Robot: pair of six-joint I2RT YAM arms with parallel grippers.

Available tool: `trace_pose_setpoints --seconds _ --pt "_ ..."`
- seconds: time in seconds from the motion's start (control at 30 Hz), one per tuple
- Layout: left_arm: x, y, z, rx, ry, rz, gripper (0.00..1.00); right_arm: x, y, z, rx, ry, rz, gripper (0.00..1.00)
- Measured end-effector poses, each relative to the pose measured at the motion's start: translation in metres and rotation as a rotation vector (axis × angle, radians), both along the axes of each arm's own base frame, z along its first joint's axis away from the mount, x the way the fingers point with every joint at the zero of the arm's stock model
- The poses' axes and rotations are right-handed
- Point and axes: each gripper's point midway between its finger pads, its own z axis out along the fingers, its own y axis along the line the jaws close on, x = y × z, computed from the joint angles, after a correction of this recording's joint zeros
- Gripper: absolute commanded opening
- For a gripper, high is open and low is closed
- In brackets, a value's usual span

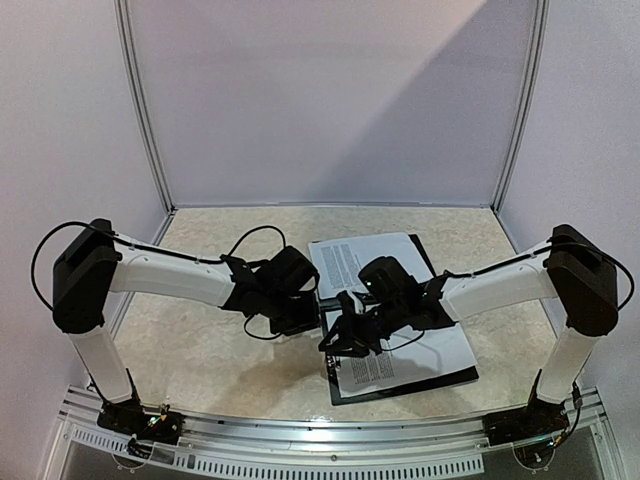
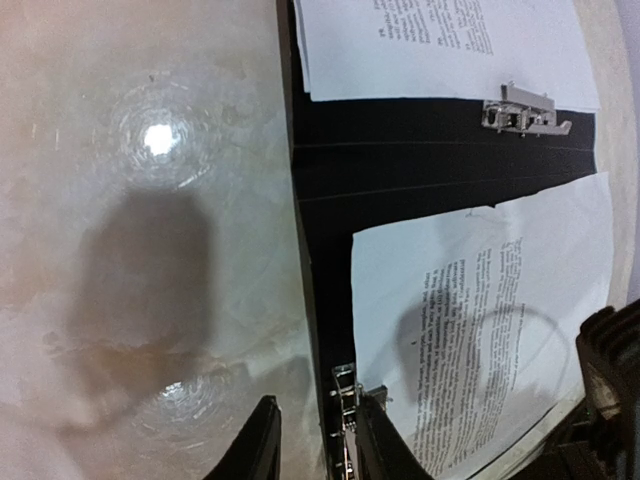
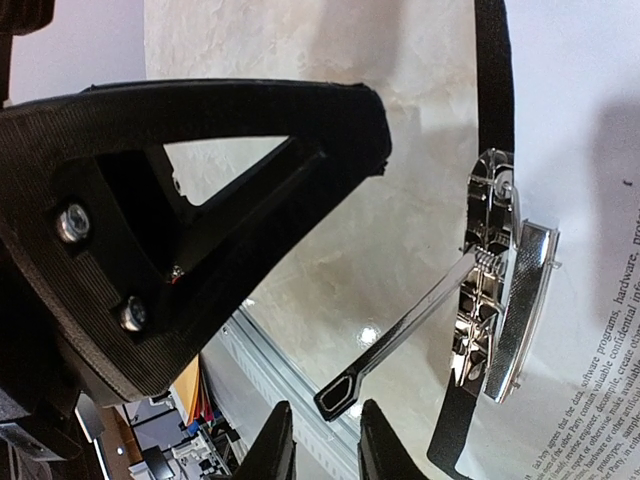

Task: Put the files into the folder
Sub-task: Clamp the file and folder with some files.

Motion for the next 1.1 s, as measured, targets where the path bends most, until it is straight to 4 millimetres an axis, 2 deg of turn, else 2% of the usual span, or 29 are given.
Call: trace_pose_setpoints --seconds 0.4,0.57,0.63,0.73,0.9,1.03,1.1 --pt "-0.003 -0.002 -0.001 -0.008 0.013 -0.010 0.26 -0.002 -0.002 -0.009 -0.005 0.007 0.001 0.17" --pt "-0.003 -0.002 -0.001 -0.008 0.013 -0.010 0.26 -0.003 -0.002 -0.011 0.002 0.011 0.000 0.12" --pt "-0.002 -0.002 -0.001 -0.008 0.013 -0.010 0.26 -0.004 -0.003 -0.012 0.006 0.015 0.000 0.07" --pt "-0.003 -0.002 -0.007 -0.001 0.020 -0.012 0.26 -0.007 -0.005 -0.014 0.010 0.027 0.002 0.00" --pt "-0.008 -0.003 -0.021 0.019 0.052 -0.034 0.25 -0.012 -0.011 -0.022 0.003 0.052 -0.005 0.00" --pt "-0.013 -0.007 -0.028 0.024 0.069 -0.051 0.17 -0.013 -0.011 -0.023 0.016 0.052 -0.009 0.00" --pt "-0.014 -0.008 -0.030 0.022 0.075 -0.057 0.16 -0.014 -0.011 -0.023 0.021 0.052 -0.011 0.00"
